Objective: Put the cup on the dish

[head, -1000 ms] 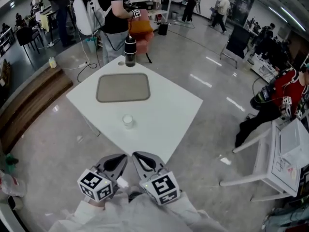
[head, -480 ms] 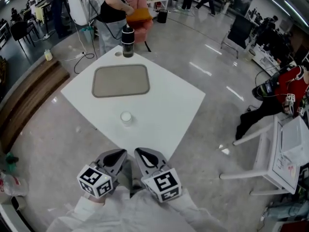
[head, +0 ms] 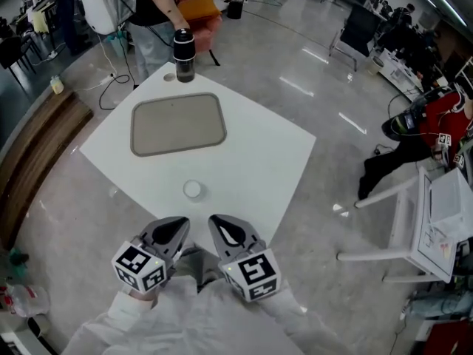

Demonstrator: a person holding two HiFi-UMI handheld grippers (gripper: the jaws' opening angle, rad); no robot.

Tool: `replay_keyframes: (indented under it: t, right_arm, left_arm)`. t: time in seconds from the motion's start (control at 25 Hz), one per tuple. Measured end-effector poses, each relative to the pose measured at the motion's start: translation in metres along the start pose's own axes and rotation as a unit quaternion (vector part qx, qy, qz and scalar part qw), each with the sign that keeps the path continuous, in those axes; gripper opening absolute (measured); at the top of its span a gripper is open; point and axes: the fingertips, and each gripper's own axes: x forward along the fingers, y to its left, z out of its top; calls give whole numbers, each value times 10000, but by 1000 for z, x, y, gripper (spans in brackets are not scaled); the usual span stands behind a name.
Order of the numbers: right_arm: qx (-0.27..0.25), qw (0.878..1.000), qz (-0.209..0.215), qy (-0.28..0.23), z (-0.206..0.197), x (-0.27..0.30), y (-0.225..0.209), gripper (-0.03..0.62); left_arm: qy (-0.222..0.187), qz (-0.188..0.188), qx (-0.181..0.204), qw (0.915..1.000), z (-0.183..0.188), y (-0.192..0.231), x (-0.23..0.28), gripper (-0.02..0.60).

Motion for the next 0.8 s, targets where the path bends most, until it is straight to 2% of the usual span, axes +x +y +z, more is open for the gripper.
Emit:
replay_keyframes:
  t: [0.24, 0.48, 0.8]
  right_arm:
    - [237, 9993, -264, 75, -2, 23, -16, 12]
    - [329, 9986, -367, 190, -12, 43, -24, 12]
    - [650, 9957, -396, 522, -37, 47, -31, 12]
  left_arm:
    - [399, -183, 61, 9990, -12, 27, 16, 9]
    - [517, -225, 71, 9984, -20, 54, 27, 9]
    - [769, -336, 42, 9965, -38, 68, 44, 9]
